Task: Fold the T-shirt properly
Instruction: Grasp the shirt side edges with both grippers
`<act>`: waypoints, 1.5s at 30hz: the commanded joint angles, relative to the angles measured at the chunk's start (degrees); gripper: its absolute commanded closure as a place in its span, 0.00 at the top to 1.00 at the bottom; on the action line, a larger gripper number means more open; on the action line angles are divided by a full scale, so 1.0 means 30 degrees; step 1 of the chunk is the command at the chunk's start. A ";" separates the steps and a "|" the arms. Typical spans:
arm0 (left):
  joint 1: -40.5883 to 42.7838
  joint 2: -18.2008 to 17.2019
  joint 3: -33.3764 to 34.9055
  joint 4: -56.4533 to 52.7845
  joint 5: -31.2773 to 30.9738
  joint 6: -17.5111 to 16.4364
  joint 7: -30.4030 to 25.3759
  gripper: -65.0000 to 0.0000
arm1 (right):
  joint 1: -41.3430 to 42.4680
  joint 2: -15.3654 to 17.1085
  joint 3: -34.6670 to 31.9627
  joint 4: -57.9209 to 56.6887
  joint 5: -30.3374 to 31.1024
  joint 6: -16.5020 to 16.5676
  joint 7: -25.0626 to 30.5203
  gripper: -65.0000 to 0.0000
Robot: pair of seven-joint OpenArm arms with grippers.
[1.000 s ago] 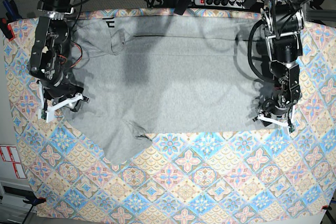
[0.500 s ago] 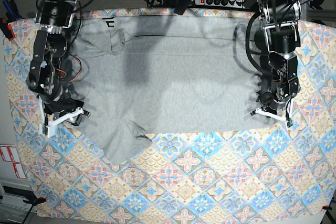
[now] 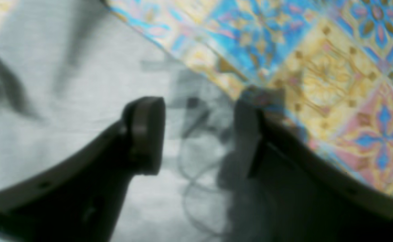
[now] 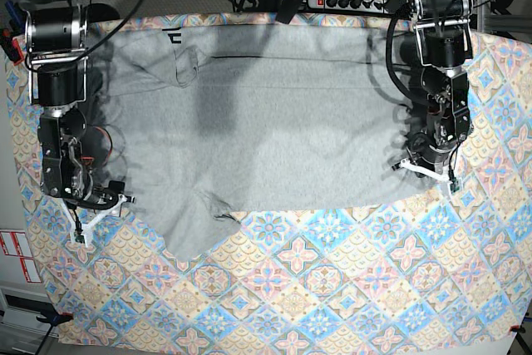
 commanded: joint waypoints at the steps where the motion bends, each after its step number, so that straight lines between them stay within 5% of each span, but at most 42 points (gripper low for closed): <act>1: -0.0346 -0.0201 -0.0023 0.0267 -0.0002 0.0018 0.0000 0.00 | 0.0836 0.0356 -0.0120 -0.0114 -0.0397 -0.0010 0.0721 0.54; 6: -0.0053 -0.0260 -0.0023 0.0267 -0.0002 0.0018 0.0000 0.00 | 0.1510 0.0356 -0.1644 -0.2194 -0.2067 0.0078 0.2245 0.56; 14: 0.0211 -0.0260 -0.0053 0.0267 -0.0002 0.0018 0.0000 0.00 | 0.1628 0.0297 -0.2494 -0.4832 -0.4939 0.5294 0.5409 0.56; 21: 0.0211 -0.0260 -0.0053 0.0267 -0.0002 0.0018 0.0000 0.00 | 0.1657 0.0268 -0.2435 -0.6063 -0.7430 0.5528 0.7314 0.56; 34: 0.0240 -0.0172 -0.0199 0.0267 -0.0002 0.0018 0.0000 0.00 | 0.3298 0.0239 -0.2435 -1.0956 -0.7459 0.5528 1.1241 0.56; 39: 0.0240 -0.0143 -0.1342 0.0267 -0.0002 0.0018 0.0000 0.00 | 0.3151 0.0092 -0.2435 -1.1161 -0.7430 0.5587 1.1446 0.56; 45: 0.0240 -0.0172 -0.1342 0.0267 -0.0002 0.0018 0.0000 0.00 | 0.2917 -0.0670 -0.1908 -1.1191 -0.6961 0.8898 1.1329 0.48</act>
